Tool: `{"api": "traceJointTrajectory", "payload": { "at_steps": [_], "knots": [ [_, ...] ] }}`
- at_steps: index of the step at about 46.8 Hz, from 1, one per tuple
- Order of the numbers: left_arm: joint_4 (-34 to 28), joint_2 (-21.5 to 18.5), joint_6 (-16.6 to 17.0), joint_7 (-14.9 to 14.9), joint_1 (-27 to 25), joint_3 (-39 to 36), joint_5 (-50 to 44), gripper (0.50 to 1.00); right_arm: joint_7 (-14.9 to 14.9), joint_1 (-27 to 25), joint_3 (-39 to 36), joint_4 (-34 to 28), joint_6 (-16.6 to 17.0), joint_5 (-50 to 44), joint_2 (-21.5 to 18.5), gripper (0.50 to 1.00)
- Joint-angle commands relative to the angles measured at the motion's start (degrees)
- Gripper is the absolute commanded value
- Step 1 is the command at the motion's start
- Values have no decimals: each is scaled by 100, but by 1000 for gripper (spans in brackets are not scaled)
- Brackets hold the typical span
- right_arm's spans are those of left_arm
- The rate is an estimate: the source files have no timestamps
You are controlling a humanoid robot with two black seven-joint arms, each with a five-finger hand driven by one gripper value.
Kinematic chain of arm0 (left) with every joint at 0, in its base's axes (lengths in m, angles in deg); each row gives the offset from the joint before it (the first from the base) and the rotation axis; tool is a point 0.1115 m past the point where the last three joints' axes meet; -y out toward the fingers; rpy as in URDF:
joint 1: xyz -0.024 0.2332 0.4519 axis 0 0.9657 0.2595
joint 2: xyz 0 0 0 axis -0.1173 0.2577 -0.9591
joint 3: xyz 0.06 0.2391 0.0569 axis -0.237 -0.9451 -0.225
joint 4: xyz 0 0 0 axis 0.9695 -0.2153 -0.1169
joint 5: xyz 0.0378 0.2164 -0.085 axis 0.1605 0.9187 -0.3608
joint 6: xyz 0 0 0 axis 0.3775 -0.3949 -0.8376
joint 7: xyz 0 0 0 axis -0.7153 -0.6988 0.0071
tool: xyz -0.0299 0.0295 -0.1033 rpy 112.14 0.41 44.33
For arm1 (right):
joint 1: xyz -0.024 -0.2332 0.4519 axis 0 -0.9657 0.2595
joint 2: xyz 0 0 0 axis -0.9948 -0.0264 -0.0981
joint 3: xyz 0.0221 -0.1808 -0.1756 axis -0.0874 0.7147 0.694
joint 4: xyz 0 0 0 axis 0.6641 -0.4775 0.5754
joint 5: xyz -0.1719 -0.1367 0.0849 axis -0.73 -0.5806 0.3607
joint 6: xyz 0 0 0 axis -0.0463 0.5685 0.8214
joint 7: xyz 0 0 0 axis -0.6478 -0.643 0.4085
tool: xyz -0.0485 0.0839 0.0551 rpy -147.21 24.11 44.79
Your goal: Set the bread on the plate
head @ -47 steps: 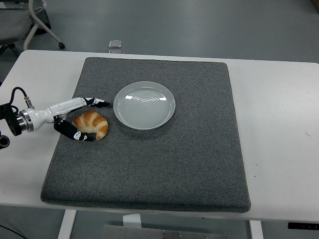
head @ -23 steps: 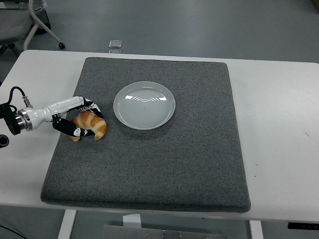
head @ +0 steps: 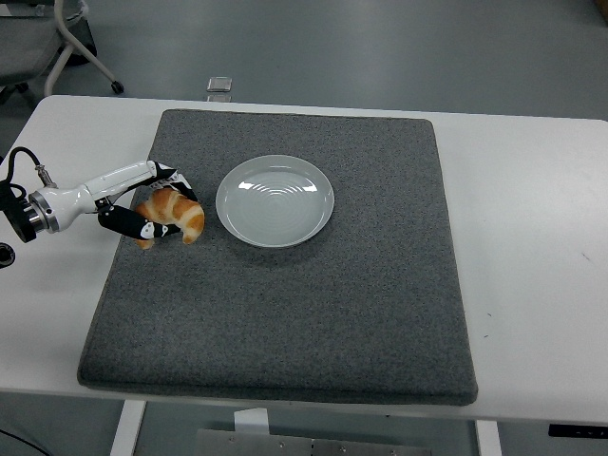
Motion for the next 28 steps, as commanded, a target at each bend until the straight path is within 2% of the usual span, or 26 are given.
{"api": "traceJointTrajectory", "payload": {
  "at_steps": [1, 9, 15, 25, 28],
  "knots": [
    [1, -160, -9, -9, -8, 87, -10, 500, 0, 0, 0, 0, 0, 0, 0, 930],
    [53, -810, -97, -18, -244, 377, -19, 500, -9, 0, 0, 0, 0, 0, 0, 930],
    [308, -1179, -369, -18, -894, 386, -27, 500, 0, 0, 0, 9, 9, 0, 0, 930],
    [660, -1171, -984, -53, -2195, 368, -27, 500, 0, 0, 0, 9, 9, 0, 0, 930],
    [651, -1013, -1090, -79, -2459, 368, -19, 500, 0, 0, 0, 9, 9, 0, 0, 930]
  ]
}}
